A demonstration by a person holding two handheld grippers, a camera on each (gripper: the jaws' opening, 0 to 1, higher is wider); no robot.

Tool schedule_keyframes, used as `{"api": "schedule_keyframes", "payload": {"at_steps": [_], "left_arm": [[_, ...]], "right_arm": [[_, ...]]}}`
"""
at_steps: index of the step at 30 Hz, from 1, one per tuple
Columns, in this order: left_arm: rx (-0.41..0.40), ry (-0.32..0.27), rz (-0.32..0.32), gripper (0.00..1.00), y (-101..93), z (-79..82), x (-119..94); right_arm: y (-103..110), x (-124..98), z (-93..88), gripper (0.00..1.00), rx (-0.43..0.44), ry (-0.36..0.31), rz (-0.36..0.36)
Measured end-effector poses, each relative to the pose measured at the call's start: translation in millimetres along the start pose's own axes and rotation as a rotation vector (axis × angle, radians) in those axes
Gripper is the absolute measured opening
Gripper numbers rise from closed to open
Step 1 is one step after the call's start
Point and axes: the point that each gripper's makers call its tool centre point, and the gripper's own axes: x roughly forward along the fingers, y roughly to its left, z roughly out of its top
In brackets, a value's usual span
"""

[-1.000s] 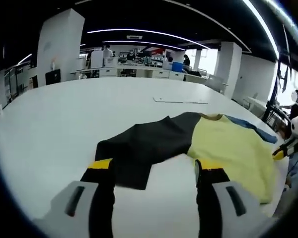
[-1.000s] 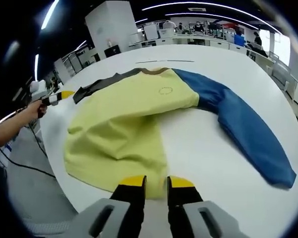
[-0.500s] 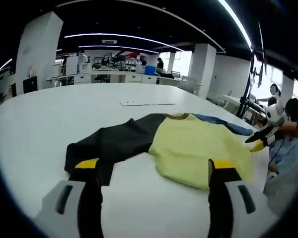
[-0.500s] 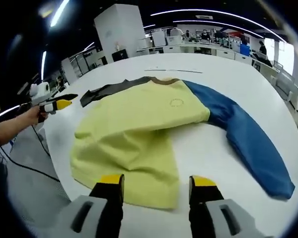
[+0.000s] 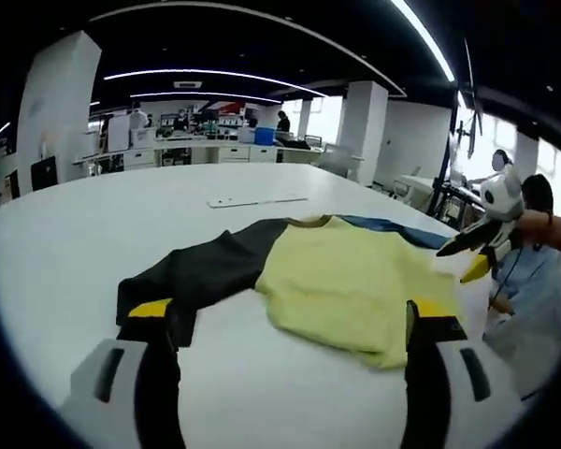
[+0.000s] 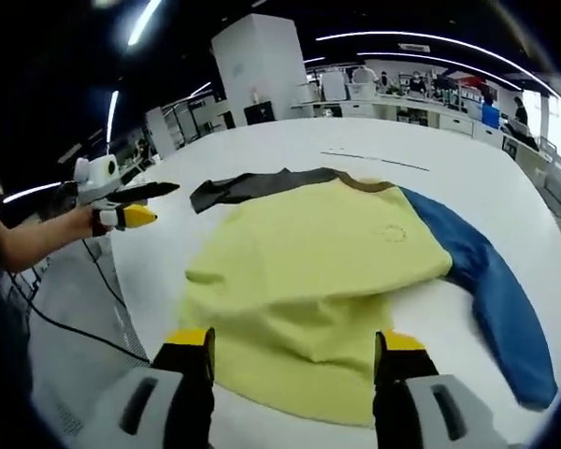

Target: Fold the garment on the visible template until the final outline fits inside the template.

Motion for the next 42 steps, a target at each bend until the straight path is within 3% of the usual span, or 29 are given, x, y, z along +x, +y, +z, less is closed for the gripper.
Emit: {"api": "schedule_keyframes", "payload": {"at_steps": [11,22,33,42], "left_arm": [[0.027,0.016,-0.022,0.99,-10.6,-7.7,-10],[0.045,0.013,-0.002,0.99,-15.0,-8.5,-27],[0.03,0.009,-0.001,0.94,-18.0,-14.0,-35],[0.021,0.027,0.018,0.9,-15.4,-25.3,-38]], "right_arm": [[71,33,11.4,0.62,-0.087,0.019,0.194],[109,59,14.8,0.5,-0.186,0.059,0.284],[121,80,-7.1,0.27,-0.287,0.131,0.309],[124,95,-11.4,0.18,-0.337,0.15,0.266]]}}
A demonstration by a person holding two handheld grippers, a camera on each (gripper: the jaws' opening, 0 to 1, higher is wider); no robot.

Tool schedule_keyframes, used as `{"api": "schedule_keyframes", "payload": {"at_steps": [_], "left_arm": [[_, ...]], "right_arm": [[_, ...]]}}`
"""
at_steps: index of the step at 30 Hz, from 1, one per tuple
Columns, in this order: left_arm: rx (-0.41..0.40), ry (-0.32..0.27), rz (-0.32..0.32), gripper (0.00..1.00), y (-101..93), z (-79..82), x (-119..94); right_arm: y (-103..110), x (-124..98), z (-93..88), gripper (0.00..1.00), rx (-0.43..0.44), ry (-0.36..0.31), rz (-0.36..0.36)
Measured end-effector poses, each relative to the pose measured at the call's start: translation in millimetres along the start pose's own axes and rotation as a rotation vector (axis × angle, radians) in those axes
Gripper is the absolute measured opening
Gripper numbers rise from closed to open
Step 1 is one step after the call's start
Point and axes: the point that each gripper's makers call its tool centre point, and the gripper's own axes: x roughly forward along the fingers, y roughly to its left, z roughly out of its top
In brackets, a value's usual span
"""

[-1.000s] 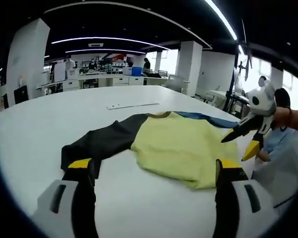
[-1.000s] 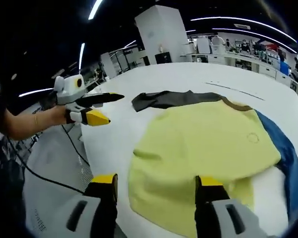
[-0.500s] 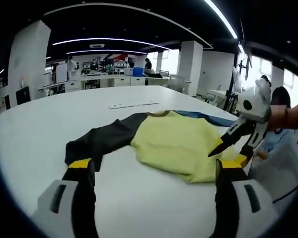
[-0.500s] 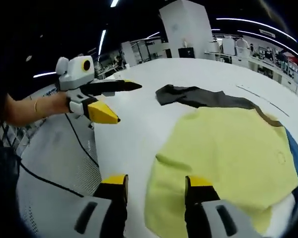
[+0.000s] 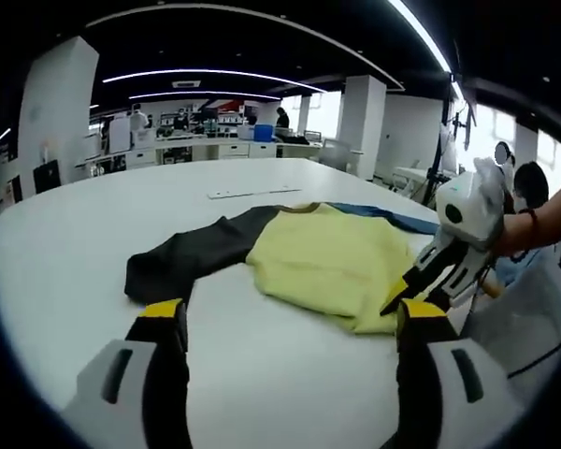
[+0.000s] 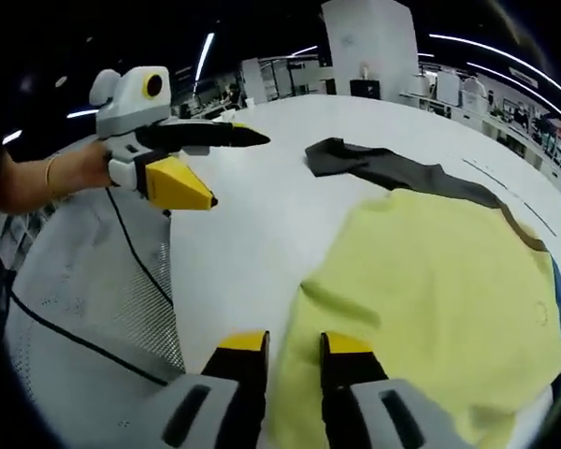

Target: Fold the garment on the visible template until the final outline fits inside the template.

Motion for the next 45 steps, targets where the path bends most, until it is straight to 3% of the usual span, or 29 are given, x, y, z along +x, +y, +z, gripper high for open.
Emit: {"api": "schedule_keyframes", "payload": {"at_steps": [6,12,24,35,45], "left_arm": [[0.007,0.008,-0.01,0.86,-2.6,-2.9,-1],[0.005,0.006,-0.007,0.82,-1.9,-3.1,-2],[0.0,0.008,-0.044,0.8,-10.2,-0.9,1],[0.026,0.035,-0.078,0.75,-19.8,-1.6,8],[0.039,0.044,-0.082,0.68,-23.2,4.0,17]], "right_arm": [[-5,5,-3.6,0.05,-0.029,0.02,-0.042],[-7,7,-3.6,0.0,-0.046,0.026,-0.061],[-10,-7,5.3,0.0,-0.085,-0.003,-0.059],[-35,-35,20.6,0.0,-0.133,-0.044,-0.142],[-62,-57,23.2,0.0,-0.088,-0.088,-0.226]]}}
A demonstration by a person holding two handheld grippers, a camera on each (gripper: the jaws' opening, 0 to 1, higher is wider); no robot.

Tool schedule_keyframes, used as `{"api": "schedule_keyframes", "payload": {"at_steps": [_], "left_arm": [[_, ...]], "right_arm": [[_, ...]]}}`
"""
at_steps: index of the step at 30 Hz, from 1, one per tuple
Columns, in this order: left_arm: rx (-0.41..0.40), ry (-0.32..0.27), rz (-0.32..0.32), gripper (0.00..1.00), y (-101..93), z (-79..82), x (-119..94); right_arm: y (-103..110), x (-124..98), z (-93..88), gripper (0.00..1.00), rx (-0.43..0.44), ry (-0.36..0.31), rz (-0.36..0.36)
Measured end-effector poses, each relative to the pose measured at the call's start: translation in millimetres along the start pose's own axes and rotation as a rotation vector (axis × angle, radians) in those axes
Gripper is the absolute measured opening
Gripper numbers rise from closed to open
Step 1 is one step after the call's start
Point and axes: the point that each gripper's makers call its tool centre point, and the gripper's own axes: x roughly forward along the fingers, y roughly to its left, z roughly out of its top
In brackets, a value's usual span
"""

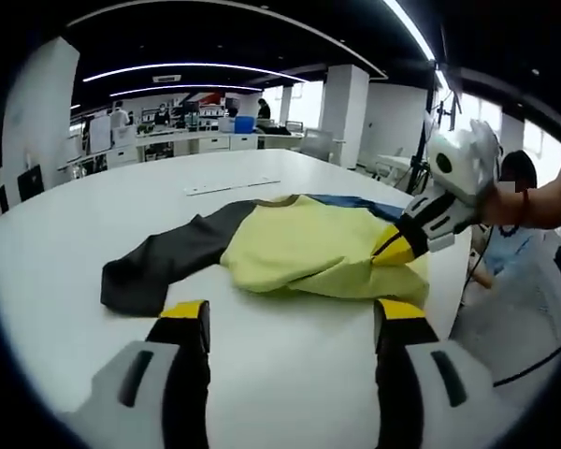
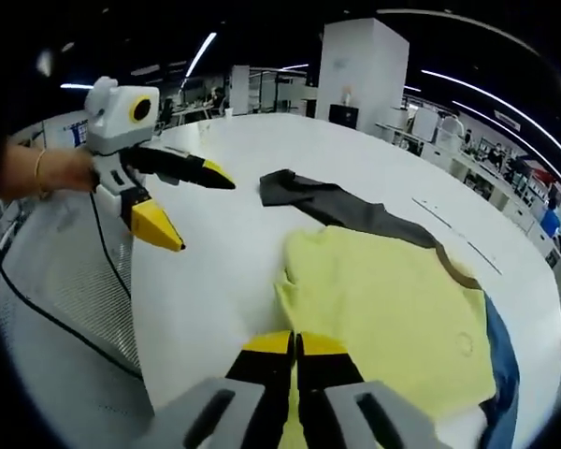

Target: Fold the garment on the visible template until the final outline fits inside the template.

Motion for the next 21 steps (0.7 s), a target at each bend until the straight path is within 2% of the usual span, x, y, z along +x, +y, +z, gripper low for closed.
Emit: {"api": "schedule_keyframes", "payload": {"at_steps": [8,15,21], "left_arm": [[0.007,-0.001,-0.025,0.62,-8.4,6.4,10],[0.005,-0.005,-0.039,0.59,-14.6,10.1,20],[0.01,-0.006,-0.055,0.57,-19.7,14.7,29]], "right_arm": [[-26,-8,-5.0,0.0,0.057,-0.016,-0.069],[-50,-16,-14.4,0.0,0.112,-0.014,-0.127],[-62,-19,-26.4,0.0,0.157,-0.005,-0.154]]}}
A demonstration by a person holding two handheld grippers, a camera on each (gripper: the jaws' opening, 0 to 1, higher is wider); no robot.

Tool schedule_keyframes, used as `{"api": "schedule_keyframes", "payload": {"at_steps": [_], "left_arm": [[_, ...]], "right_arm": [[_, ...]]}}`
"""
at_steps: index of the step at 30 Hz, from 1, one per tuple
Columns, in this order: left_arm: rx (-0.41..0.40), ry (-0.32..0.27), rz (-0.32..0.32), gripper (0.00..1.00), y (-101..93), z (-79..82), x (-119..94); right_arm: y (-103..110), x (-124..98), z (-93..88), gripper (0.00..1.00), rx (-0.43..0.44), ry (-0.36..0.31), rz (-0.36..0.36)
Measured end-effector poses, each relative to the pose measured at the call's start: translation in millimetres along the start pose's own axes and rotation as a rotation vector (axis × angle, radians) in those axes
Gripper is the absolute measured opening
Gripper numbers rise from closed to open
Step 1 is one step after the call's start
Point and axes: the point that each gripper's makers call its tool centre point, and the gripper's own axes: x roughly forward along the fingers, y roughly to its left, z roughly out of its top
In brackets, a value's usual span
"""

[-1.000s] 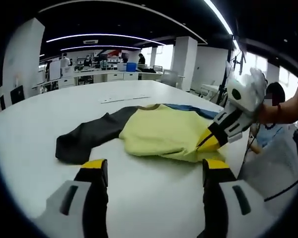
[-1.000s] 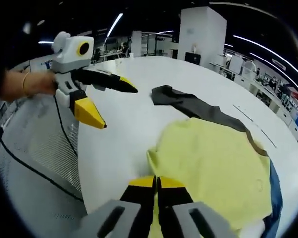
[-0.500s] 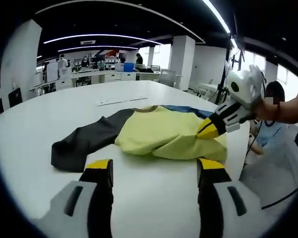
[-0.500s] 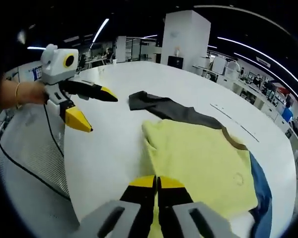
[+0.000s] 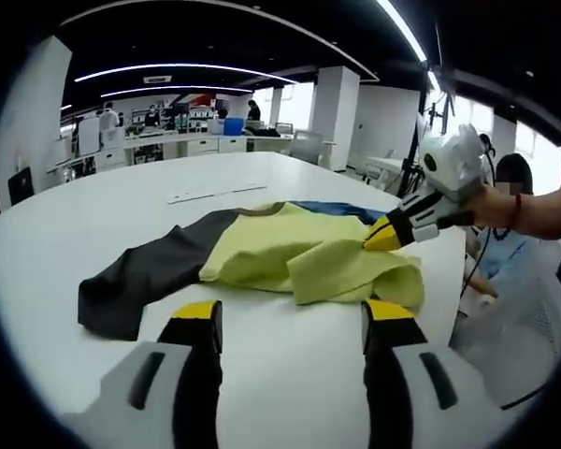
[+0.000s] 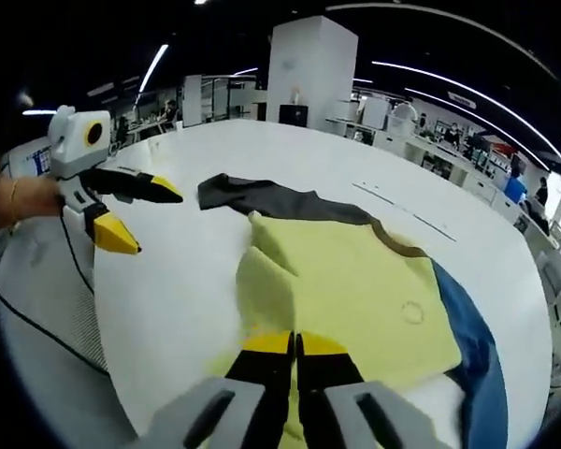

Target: Fold the garment on the visible template until the final outline fits inside the template.

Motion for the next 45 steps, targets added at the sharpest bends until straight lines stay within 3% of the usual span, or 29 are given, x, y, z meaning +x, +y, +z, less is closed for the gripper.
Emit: {"api": "schedule_keyframes", "payload": {"at_steps": [4,9,16,23,29,36,40,45], "left_arm": [[0.008,0.0,-0.002,0.55,-2.2,2.5,7],[0.059,0.043,0.012,0.5,-1.9,-2.0,14],[0.064,0.055,0.003,0.49,-5.6,-3.7,21],[0.046,0.055,0.002,0.45,-7.3,-1.7,29],[0.017,0.05,-0.007,0.41,-9.8,4.0,42],[-0.01,0.052,-0.017,0.36,-15.0,9.1,63],[-0.032,0.054,-0.005,0.33,-17.4,9.4,70],[-0.046,0.078,-0.007,0.33,-21.5,4.1,81]], "right_arm": [[-6,3,-11.3,0.0,0.05,0.019,-0.014],[-12,9,-23.9,0.0,0.11,0.031,-0.029],[-14,15,-35.1,0.0,0.13,0.055,-0.034],[-19,11,-32.3,0.0,0.233,0.009,-0.023],[-34,-8,-25.7,0.22,0.331,-0.062,-0.054],[-49,-27,-41.7,0.42,0.384,-0.045,-0.095],[-55,-34,-54.7,0.49,0.394,-0.014,-0.121],[-61,-42,-72.1,0.5,0.418,0.006,-0.144]]}}
